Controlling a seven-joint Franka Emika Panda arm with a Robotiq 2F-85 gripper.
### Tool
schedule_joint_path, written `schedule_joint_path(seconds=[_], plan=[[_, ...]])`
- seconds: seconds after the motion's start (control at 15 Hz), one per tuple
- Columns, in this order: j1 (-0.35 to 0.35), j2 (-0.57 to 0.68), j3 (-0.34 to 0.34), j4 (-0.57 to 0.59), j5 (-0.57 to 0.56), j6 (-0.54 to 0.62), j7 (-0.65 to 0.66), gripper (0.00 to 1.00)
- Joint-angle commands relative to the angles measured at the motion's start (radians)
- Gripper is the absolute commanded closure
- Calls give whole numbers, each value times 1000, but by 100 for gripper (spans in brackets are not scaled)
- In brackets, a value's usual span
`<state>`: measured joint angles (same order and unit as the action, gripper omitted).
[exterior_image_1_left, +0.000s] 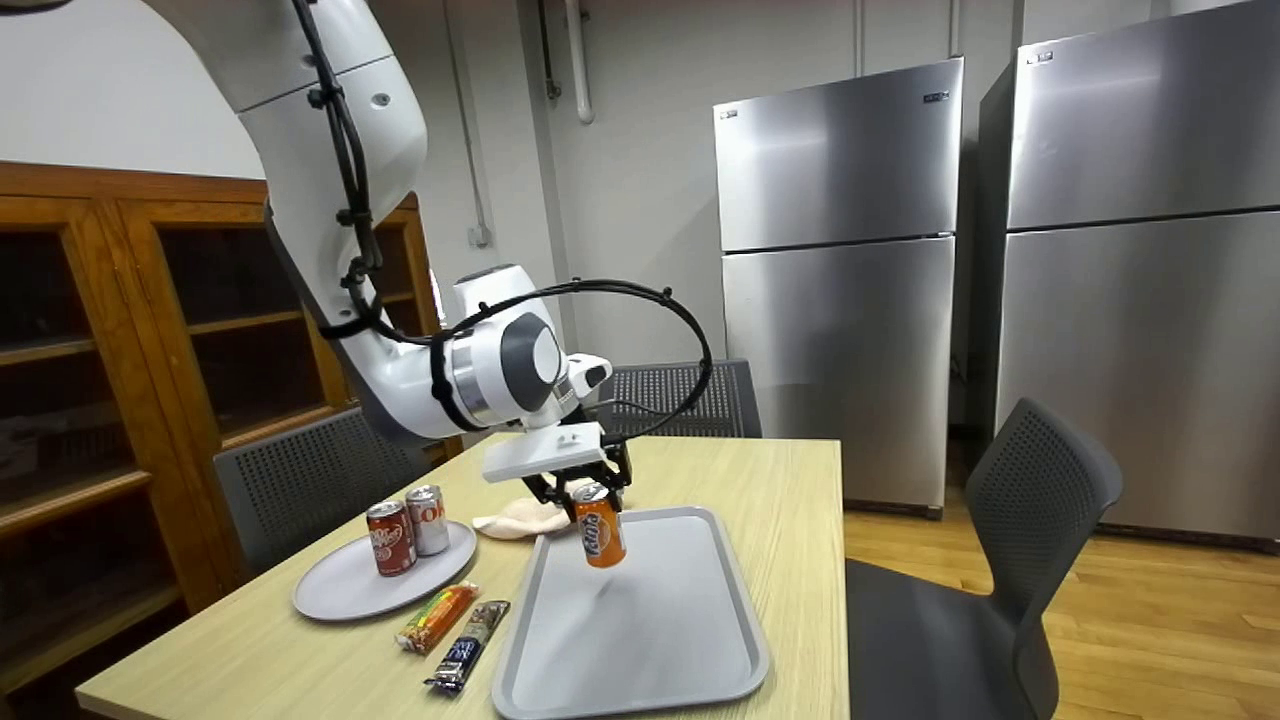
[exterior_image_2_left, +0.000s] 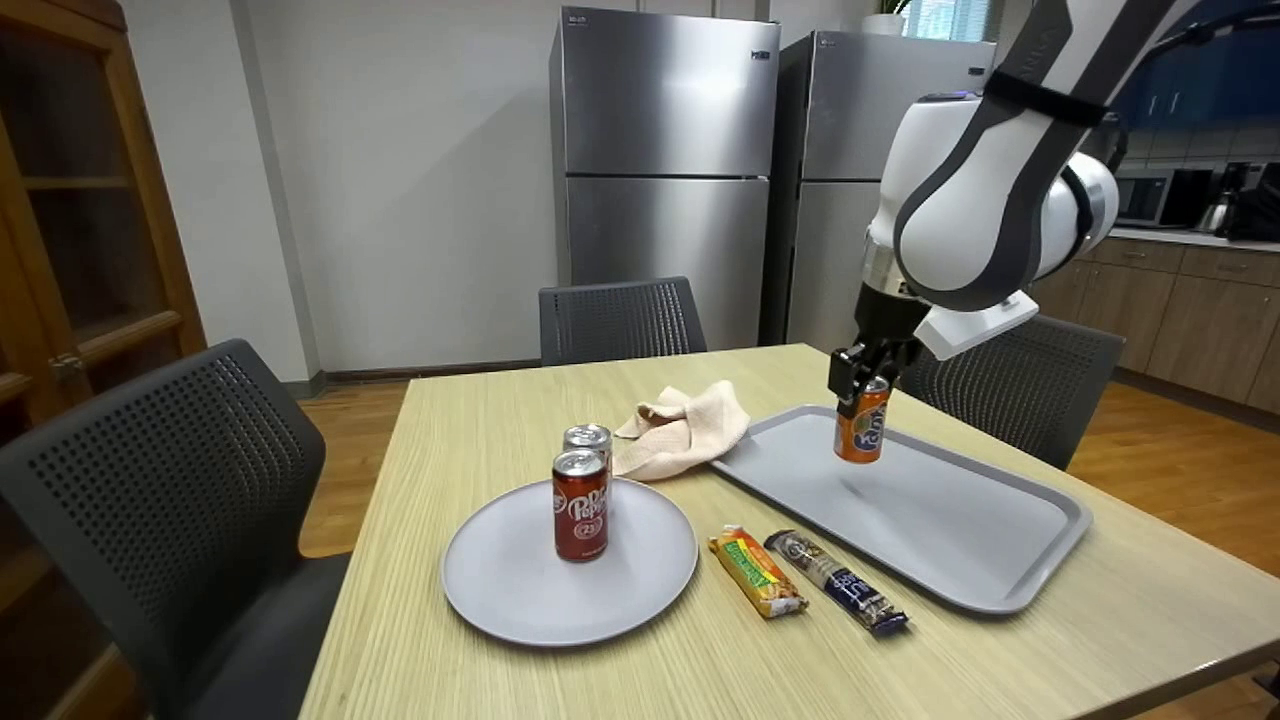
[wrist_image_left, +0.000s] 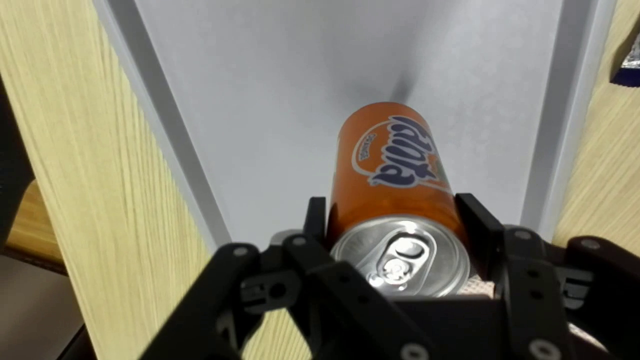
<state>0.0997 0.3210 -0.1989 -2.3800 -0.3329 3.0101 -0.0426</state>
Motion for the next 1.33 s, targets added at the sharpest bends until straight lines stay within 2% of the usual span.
schedule_joint_path(seconds=[0.0, 0.27, 0.8, 1.27], plan=[[-25, 4, -10, 14, 13, 8, 5, 59], [-47, 22, -23, 23, 36, 5, 11, 59], [-31, 76, -109, 40, 34, 19, 38, 59], [-39, 106, -113, 53, 60, 6, 40, 59]])
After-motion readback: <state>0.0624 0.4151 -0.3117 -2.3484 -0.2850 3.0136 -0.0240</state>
